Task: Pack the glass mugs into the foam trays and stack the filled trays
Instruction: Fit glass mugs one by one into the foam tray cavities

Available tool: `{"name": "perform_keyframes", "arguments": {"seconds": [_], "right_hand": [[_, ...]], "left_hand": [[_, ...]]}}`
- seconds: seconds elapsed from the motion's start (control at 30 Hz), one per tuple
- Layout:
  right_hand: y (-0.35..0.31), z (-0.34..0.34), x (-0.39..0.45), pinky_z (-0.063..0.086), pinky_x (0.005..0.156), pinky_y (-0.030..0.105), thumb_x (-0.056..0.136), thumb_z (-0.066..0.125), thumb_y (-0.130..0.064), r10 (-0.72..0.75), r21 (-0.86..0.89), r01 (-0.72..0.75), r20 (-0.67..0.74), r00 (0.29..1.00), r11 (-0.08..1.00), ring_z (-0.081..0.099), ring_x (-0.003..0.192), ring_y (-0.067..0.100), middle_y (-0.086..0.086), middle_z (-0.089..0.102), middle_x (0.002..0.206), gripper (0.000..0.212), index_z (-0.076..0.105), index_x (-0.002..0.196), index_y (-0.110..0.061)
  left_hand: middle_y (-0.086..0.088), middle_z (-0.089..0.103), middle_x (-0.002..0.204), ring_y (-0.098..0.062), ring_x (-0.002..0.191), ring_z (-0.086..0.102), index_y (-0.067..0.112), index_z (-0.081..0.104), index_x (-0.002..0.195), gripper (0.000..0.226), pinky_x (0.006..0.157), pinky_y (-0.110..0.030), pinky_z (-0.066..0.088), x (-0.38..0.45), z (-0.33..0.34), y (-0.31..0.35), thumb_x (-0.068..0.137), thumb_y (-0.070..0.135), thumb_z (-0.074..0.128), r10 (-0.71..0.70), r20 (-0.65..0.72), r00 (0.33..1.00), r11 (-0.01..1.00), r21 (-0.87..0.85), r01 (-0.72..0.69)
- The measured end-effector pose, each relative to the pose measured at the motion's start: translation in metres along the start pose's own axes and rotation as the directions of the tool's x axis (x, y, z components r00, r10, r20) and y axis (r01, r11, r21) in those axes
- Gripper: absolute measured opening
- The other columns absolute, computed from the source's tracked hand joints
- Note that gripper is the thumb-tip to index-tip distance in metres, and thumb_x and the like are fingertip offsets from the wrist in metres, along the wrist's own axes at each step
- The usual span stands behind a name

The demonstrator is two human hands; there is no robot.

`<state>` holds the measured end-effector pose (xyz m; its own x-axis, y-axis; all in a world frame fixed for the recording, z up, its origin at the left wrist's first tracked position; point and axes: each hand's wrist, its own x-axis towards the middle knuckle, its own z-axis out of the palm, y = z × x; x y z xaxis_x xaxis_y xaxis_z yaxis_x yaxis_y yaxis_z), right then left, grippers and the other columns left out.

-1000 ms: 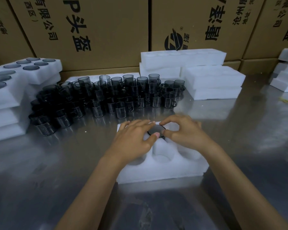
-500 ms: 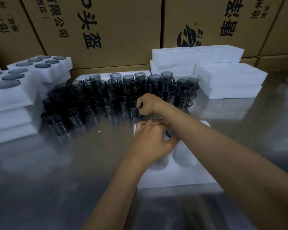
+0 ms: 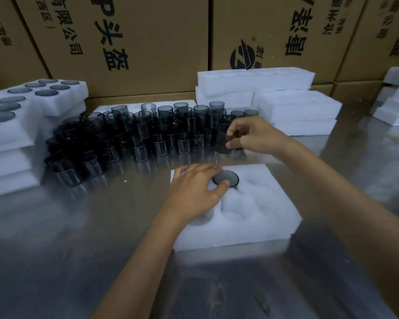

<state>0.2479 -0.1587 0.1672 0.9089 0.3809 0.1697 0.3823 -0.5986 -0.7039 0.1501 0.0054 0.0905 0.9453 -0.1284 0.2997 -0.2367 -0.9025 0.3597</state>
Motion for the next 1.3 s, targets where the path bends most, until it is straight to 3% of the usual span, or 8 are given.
{"name": "perform_keyframes", "arguments": {"seconds": [0.1, 0.23, 0.47, 0.67, 0.8, 0.97, 1.1, 1.3], "right_hand": [[0.009, -0.032, -0.036, 0.047, 0.073, 0.030, 0.076, 0.083, -0.018, 0.007, -0.070, -0.008, -0.020, 1.000, 0.998, 0.061, 0.082, 0.028, 0.015, 0.069, 0.091, 0.021, 0.065, 0.085, -0.010], [0.019, -0.046, -0.072, 0.056, 0.081, 0.044, 0.074, 0.085, -0.027, 0.058, -0.156, -0.049, 0.049, 0.997, 0.987, 0.067, 0.088, 0.024, 0.009, 0.068, 0.099, 0.042, 0.054, 0.102, -0.027], [0.030, -0.027, -0.073, 0.047, 0.061, 0.013, 0.076, 0.081, -0.033, 0.103, -0.207, -0.082, 0.092, 0.990, 0.975, 0.064, 0.060, -0.004, -0.004, 0.067, 0.093, 0.052, 0.055, 0.121, -0.031], [0.041, -0.015, -0.074, 0.052, 0.077, 0.032, 0.070, 0.085, -0.046, 0.127, -0.255, -0.106, 0.067, 0.990, 0.961, 0.065, 0.078, 0.008, -0.003, 0.069, 0.086, 0.051, 0.061, 0.110, -0.026], [0.055, -0.014, -0.082, 0.048, 0.087, 0.029, 0.075, 0.076, -0.058, 0.087, -0.262, -0.068, 0.062, 0.994, 0.963, 0.056, 0.097, 0.015, 0.002, 0.059, 0.104, 0.053, 0.065, 0.118, -0.030], [0.073, 0.002, -0.093, 0.038, 0.081, 0.003, 0.085, 0.070, -0.049, 0.054, 0.036, -0.054, -0.006, 0.999, 0.998, 0.055, 0.097, -0.003, -0.023, 0.060, 0.103, 0.029, 0.065, 0.111, -0.035], [0.080, 0.017, -0.097, 0.052, 0.080, 0.016, 0.081, 0.078, -0.042, 0.124, 0.313, -0.102, -0.050, 0.991, 0.944, 0.064, 0.098, 0.006, -0.012, 0.067, 0.109, 0.031, 0.066, 0.109, -0.036], [0.060, 0.044, -0.094, 0.058, 0.081, 0.035, 0.076, 0.081, -0.047, 0.135, 0.379, -0.110, -0.041, 0.990, 0.919, 0.067, 0.093, 0.018, 0.001, 0.067, 0.106, 0.032, 0.066, 0.102, -0.038]], "left_hand": [[0.020, 0.046, 0.146, -0.003, 0.137, 0.033, 0.033, 0.053, 0.138, 0.046, 0.111, -0.028, 0.011, -0.001, -0.001, 0.002, 0.097, 0.051, 0.047, -0.010, -0.003, 1.000, 1.000, -0.008, 0.010], [0.020, 0.046, 0.146, -0.003, 0.137, 0.034, 0.034, 0.053, 0.139, 0.045, 0.108, -0.026, 0.012, -0.001, -0.001, 0.001, 0.097, 0.050, 0.048, -0.020, 0.001, 1.000, 1.000, -0.002, 0.020], [0.020, 0.043, 0.149, -0.002, 0.139, 0.032, 0.035, 0.050, 0.141, 0.049, 0.107, -0.024, 0.011, -0.001, -0.001, 0.000, 0.096, 0.053, 0.046, -0.035, 0.006, 0.999, 0.999, 0.009, 0.035], [0.019, 0.042, 0.150, -0.002, 0.140, 0.031, 0.037, 0.049, 0.141, 0.048, 0.111, -0.026, 0.010, -0.002, 0.000, -0.001, 0.096, 0.053, 0.046, -0.038, 0.007, 0.999, 0.999, 0.009, 0.038], [0.019, 0.041, 0.150, -0.001, 0.140, 0.030, 0.038, 0.048, 0.142, 0.049, 0.112, -0.026, 0.009, -0.001, 0.001, -0.001, 0.096, 0.054, 0.045, -0.036, 0.011, 0.999, 0.999, 0.009, 0.036], [0.019, 0.042, 0.150, -0.001, 0.140, 0.030, 0.037, 0.049, 0.141, 0.049, 0.111, -0.026, 0.010, -0.001, 0.001, -0.002, 0.095, 0.055, 0.046, -0.041, 0.006, 0.999, 0.999, 0.009, 0.040], [0.019, 0.043, 0.149, -0.003, 0.139, 0.032, 0.036, 0.051, 0.140, 0.047, 0.108, -0.024, 0.011, 0.001, -0.001, -0.001, 0.096, 0.053, 0.048, -0.047, 0.020, 0.999, 0.999, -0.009, 0.048], [0.011, 0.058, 0.134, -0.017, 0.130, 0.046, 0.034, 0.063, 0.126, 0.035, 0.110, -0.037, 0.025, 0.003, -0.017, -0.012, 0.093, 0.045, 0.056, -0.158, -0.016, 0.987, 0.987, -0.041, 0.157]]}}
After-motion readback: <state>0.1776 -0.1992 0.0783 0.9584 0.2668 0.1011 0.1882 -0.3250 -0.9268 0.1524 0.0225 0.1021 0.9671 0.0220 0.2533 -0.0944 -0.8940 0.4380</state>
